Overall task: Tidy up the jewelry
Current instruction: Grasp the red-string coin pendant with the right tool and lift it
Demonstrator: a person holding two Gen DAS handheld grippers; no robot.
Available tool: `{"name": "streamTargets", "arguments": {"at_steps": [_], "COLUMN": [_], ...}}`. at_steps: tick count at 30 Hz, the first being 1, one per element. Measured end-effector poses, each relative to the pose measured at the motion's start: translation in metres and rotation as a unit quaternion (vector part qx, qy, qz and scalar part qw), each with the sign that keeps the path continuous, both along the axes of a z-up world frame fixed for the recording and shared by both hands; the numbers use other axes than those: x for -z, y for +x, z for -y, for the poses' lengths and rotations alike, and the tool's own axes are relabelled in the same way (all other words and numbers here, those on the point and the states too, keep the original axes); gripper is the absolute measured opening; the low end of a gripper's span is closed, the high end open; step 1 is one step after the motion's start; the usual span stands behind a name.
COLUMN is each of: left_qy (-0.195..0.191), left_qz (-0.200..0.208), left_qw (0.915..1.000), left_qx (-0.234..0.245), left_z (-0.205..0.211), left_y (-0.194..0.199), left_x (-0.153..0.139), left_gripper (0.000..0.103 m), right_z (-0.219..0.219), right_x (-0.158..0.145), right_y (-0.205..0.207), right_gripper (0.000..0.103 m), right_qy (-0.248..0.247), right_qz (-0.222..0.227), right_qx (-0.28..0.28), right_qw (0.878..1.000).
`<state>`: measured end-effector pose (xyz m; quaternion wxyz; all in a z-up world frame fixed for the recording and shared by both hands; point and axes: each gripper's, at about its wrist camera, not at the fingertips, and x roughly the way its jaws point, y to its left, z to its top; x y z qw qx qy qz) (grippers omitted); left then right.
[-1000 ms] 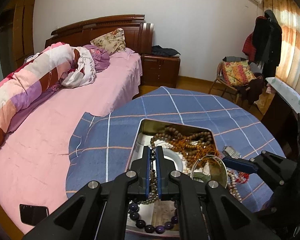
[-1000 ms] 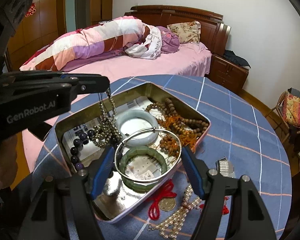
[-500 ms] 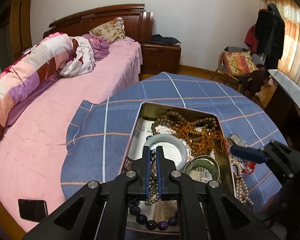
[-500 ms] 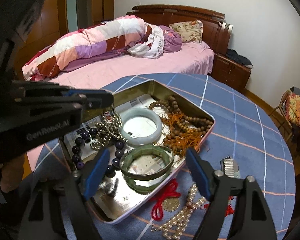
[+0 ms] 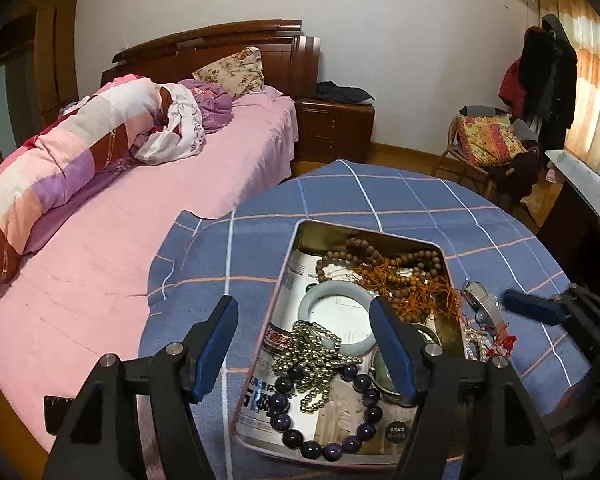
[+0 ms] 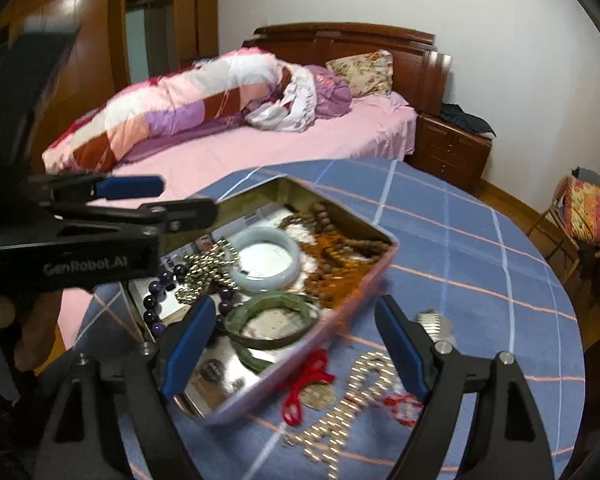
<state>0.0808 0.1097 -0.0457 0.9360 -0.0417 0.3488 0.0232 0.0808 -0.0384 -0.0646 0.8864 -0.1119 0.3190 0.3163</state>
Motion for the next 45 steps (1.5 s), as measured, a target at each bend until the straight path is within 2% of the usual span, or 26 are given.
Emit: {"name": "streamTargets", "arguments": {"at_steps": [3, 6, 8, 11, 14, 22, 30, 31, 32, 33, 35, 45], "left_qy": [0.008, 0.026, 0.027, 0.013, 0.006, -0.005, -0.004, -0.004, -0.005, -0.004, -0.006, -0.021], "left_qz": [0.001, 0.006, 0.004, -0.007, -0.013, -0.022, -0.026, -0.027, -0.027, -0.026, -0.026, -0.015], "left_qw": [0.9997, 0.9984, 0.9977, 0.9969, 0.996, 0.9956, 0.996, 0.996, 0.996, 0.996, 0.9962, 0.9989], "left_qx": [-0.023, -0.049, -0.063, -0.077, -0.088, -0.091, -0.085, -0.085, -0.085, -0.085, -0.083, -0.04], "left_z": [-0.005, -0.007, -0.009, -0.014, -0.017, -0.018, -0.015, -0.014, -0.014, -0.014, -0.013, 0.021], "left_y": [0.001, 0.001, 0.002, 0.003, 0.001, 0.001, 0.003, 0.002, 0.003, 0.003, 0.002, -0.004], "left_x": [0.002, 0.003, 0.006, 0.012, 0.015, 0.017, 0.017, 0.017, 0.017, 0.017, 0.016, 0.005], "left_gripper": [0.069, 0.069, 0.069, 0.069, 0.069, 0.069, 0.069, 0.069, 0.069, 0.069, 0.069, 0.069], "right_z": [0.031, 0.055, 0.063, 0.065, 0.054, 0.023, 0.0, 0.0, 0.002, 0.004, 0.012, 0.078], "right_x": [-0.005, 0.003, 0.012, 0.027, 0.032, 0.036, 0.057, 0.057, 0.057, 0.056, 0.053, 0.012], "right_y": [0.002, 0.005, 0.006, 0.008, 0.004, -0.006, -0.005, -0.005, -0.004, -0.002, -0.002, -0.015], "right_gripper": [0.084, 0.084, 0.075, 0.051, 0.041, 0.038, 0.034, 0.029, 0.008, 0.004, 0.005, 0.004], "right_qy": [0.017, 0.01, 0.006, -0.006, -0.019, -0.036, -0.086, -0.085, -0.083, -0.078, -0.058, 0.006], "right_qz": [-0.001, -0.007, -0.021, -0.049, -0.052, -0.059, -0.066, -0.064, -0.065, -0.07, -0.074, -0.013], "right_qx": [0.03, 0.065, 0.077, 0.069, 0.051, -0.02, -0.05, -0.049, -0.045, -0.041, -0.036, 0.039], "right_qw": [0.999, 0.998, 0.997, 0.996, 0.997, 0.997, 0.993, 0.993, 0.993, 0.994, 0.995, 0.999]}}
